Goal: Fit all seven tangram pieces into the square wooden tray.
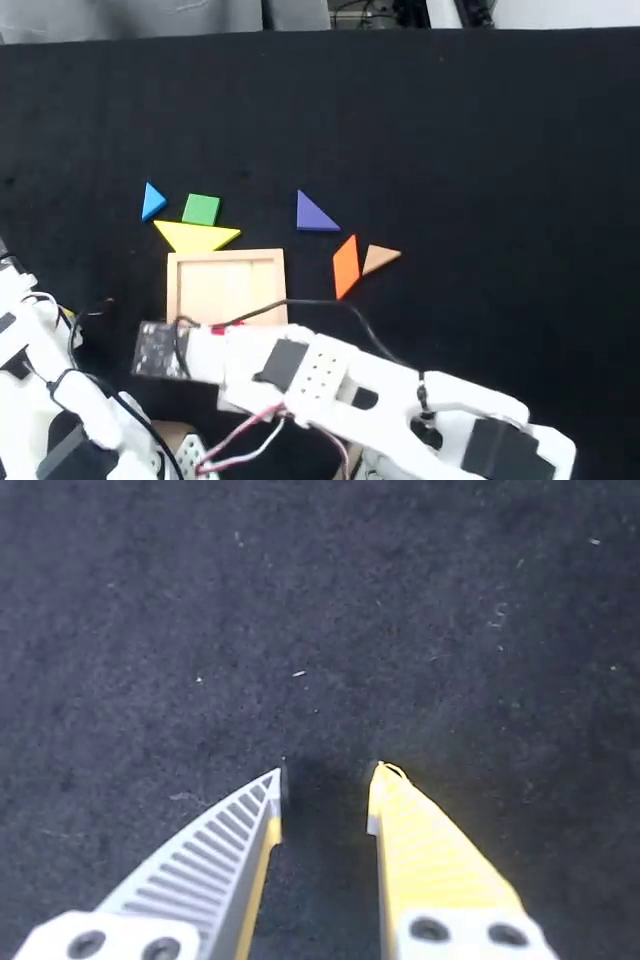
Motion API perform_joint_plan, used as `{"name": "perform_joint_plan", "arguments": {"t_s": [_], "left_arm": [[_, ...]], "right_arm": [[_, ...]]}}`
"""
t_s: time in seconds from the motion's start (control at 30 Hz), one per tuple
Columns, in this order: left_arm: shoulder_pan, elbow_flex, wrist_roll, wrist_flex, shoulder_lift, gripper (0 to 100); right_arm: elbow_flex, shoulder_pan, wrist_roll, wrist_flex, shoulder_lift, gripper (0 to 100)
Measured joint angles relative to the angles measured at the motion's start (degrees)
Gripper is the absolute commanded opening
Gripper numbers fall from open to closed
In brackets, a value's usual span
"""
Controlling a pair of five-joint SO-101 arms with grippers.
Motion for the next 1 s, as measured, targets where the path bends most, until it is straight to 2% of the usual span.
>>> {"name": "perform_joint_plan", "arguments": {"t_s": [0.1, 0.37, 0.67, 0.8, 1.0], "left_arm": [[0.0, 0.2, -0.7, 0.3, 0.0, 15], [0.0, 0.9, -2.5, 0.4, -0.1, 15], [0.0, 0.9, -2.5, 0.4, -0.1, 15], [0.0, 0.9, -2.5, 0.4, -0.1, 15], [0.0, 0.9, -2.5, 0.4, -0.1, 15]], "right_arm": [[-1.0, 1.1, -2.1, -0.1, 4.1, 1.1], [-5.0, 1.5, -2.2, 2.1, 7.6, 1.1], [-5.0, 7.9, 0.0, 2.4, 7.6, 1.1], [-6.2, 8.2, 1.0, 5.5, 7.5, 1.1], [-8.8, 13.0, 1.0, 7.3, 7.5, 1.1]]}}
